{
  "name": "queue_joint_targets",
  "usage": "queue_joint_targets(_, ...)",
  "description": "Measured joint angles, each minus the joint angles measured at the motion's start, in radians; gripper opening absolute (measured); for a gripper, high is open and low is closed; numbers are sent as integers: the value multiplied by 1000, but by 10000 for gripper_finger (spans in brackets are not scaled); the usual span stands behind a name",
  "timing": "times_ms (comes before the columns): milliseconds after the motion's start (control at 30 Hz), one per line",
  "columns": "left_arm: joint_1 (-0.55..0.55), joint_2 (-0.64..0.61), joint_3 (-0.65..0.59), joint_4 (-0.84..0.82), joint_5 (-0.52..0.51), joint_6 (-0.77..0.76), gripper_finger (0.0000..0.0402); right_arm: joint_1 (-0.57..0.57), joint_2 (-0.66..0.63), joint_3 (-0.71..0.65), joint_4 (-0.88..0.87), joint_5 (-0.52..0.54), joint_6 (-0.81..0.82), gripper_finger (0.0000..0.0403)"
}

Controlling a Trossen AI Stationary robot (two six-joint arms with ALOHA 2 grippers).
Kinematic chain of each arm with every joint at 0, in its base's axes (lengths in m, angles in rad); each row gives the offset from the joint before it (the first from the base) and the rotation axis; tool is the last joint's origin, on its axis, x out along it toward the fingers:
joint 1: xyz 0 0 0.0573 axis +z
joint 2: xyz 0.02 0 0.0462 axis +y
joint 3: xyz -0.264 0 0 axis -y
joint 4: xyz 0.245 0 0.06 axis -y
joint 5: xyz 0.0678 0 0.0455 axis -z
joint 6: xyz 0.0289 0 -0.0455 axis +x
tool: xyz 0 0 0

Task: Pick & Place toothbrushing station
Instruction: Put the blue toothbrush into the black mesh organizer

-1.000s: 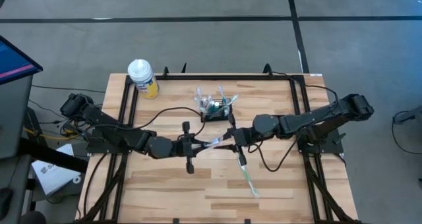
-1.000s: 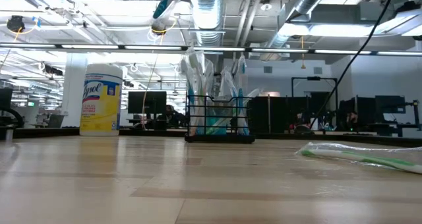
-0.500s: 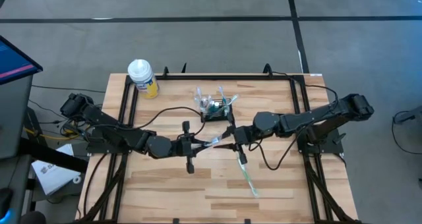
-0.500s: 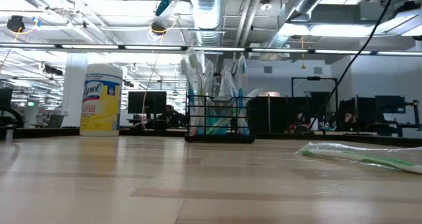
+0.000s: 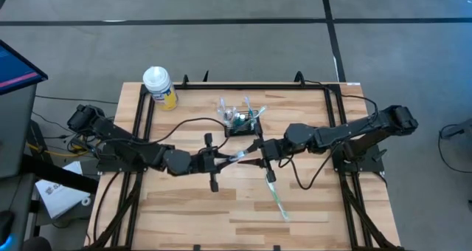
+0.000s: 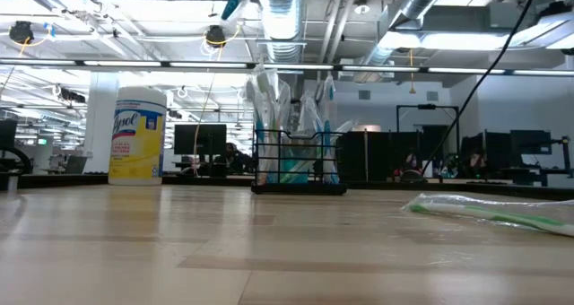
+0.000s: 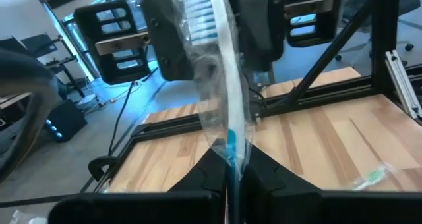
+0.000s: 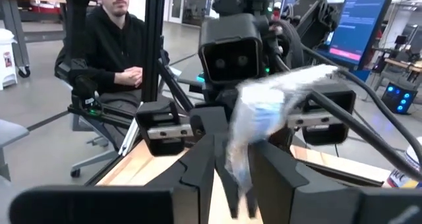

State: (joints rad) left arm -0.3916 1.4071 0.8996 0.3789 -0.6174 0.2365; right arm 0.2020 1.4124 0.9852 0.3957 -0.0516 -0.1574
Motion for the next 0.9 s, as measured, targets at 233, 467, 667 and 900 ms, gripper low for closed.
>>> queue_joint_targets(233,29,0,0,30,27,-1,11,-2,0,0,11,50,-7,82)
queue_joint_targets(467,34,0,0,36,37,0,11,-2,0,1,12,59,-15,18)
queue_joint_targets(667,34,0,0,39,37,-2,31,-2,0,1,19,60,-18,5)
queue_joint_targets(900,30,0,0,31,30,-8,66,-2,0,1,4,60,-11,2)
